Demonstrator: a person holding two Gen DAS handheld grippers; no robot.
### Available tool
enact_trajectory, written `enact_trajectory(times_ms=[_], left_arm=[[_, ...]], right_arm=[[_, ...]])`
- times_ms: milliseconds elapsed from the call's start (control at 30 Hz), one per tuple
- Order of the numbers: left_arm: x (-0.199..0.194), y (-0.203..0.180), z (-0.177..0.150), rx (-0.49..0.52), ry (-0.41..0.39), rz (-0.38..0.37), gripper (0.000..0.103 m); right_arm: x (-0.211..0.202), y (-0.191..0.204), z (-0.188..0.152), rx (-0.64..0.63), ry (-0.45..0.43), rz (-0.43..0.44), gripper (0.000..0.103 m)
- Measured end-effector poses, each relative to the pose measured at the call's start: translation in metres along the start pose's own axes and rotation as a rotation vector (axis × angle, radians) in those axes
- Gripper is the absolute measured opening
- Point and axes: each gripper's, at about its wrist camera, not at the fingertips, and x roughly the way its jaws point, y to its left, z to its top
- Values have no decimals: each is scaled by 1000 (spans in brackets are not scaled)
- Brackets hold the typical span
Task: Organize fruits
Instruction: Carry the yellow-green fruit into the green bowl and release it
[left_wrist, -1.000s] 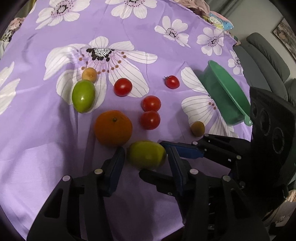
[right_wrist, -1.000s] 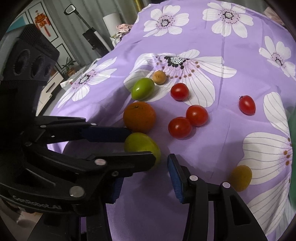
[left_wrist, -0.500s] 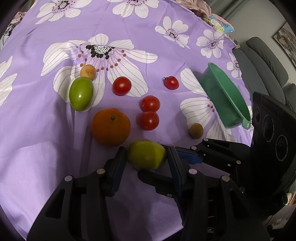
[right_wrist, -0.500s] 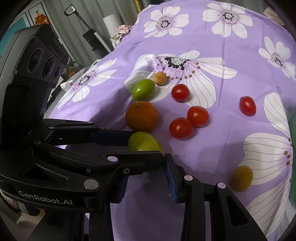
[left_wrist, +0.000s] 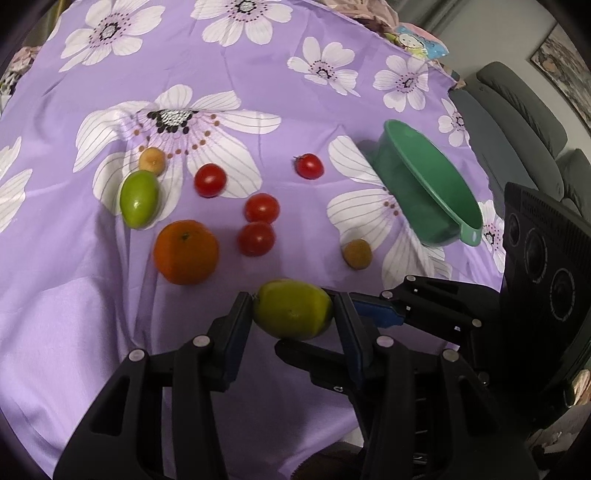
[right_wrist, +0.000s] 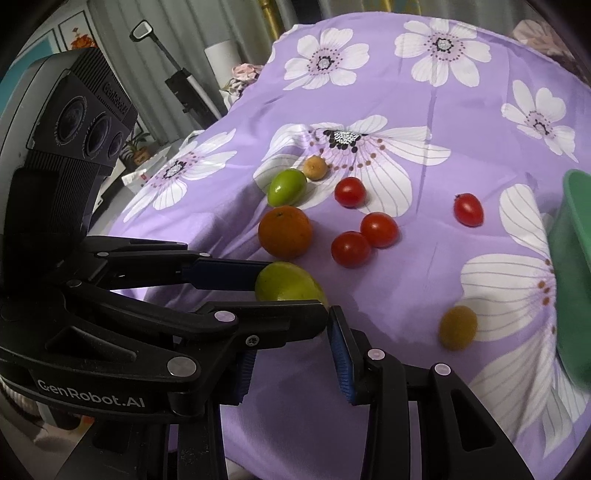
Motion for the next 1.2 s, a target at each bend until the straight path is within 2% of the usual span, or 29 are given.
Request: enact_trajectory(times_ms=[733, 1200], left_arm=[[4, -53, 7, 128, -3, 15, 45], [21, -102, 36, 259, -18, -1, 45]], right_arm=[[-45, -20, -21, 62, -110, -26, 39], [-76, -57, -23, 129, -218, -81, 39]])
